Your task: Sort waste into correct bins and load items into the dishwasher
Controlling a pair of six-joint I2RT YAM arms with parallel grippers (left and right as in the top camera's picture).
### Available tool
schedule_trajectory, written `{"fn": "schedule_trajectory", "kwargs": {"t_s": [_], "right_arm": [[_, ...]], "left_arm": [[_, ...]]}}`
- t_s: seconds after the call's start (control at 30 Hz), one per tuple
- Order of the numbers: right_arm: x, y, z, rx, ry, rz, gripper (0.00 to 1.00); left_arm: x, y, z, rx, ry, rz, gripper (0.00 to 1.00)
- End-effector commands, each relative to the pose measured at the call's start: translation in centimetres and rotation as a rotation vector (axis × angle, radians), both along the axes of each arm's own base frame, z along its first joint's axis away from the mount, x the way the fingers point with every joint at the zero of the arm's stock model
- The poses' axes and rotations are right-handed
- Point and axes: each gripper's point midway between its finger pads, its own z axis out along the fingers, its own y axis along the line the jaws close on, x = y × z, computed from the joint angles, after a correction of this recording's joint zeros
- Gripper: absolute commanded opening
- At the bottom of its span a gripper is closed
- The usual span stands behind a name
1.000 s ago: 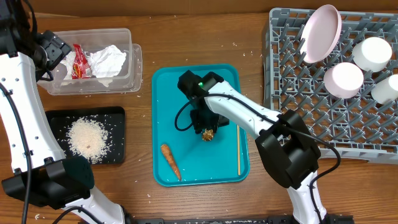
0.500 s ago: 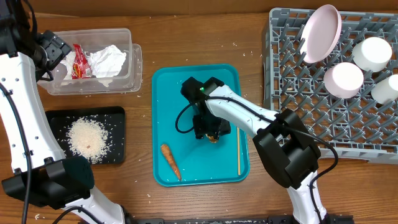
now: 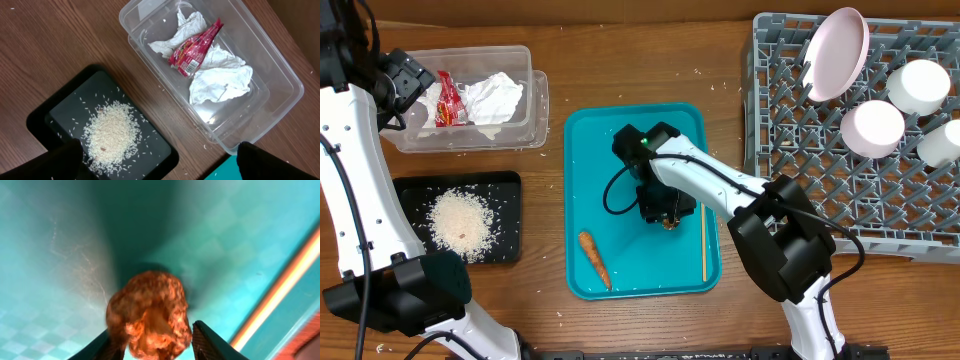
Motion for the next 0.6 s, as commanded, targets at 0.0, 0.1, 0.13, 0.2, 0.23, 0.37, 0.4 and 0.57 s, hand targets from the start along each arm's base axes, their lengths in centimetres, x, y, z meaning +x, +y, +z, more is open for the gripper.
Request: {"fn": "schedule_trajectory", "kwargs": {"t_s": [0.0, 0.1, 0.13, 0.2, 0.23, 0.37, 0.4, 0.57], "right_arm": [[3.3, -0.1, 2.8, -0.002, -0.109, -0.009, 0.45], [5.5, -0.6, 5.4, 0.025, -0.16, -0.051, 0.44], [6.2, -0.9, 6.2, 0.035, -0.175, -0.068, 0.44], [7.3, -1.5, 7.6, 0.059, -0.192, -0.077, 0.43], [7.6, -1.7, 8.1, 0.071, -0.197, -0.084, 0.43], [7.4, -1.3, 8.6, 0.166, -0.143, -0.077, 0.45], [7.1, -1.2, 8.5, 0.174, -0.127, -0.081, 0.46], [7.3, -1.5, 8.1, 0.158, -0.135, -0.092, 0.61]], "left_arm": [[0.1, 0.0, 0.0, 0.007, 0.003, 0.007, 1.0], [0.1, 0.0, 0.0, 0.007, 0.003, 0.007, 1.0], [0.1, 0.0, 0.0, 0.007, 0.003, 0.007, 1.0], [0.1, 0.0, 0.0, 0.007, 0.003, 0.007, 1.0], [0.1, 0.0, 0.0, 0.007, 0.003, 0.007, 1.0], [0.1, 0.0, 0.0, 0.007, 0.003, 0.007, 1.0], [0.1, 0.0, 0.0, 0.007, 0.003, 0.007, 1.0], [0.1, 0.0, 0.0, 0.007, 0.003, 0.007, 1.0]]}}
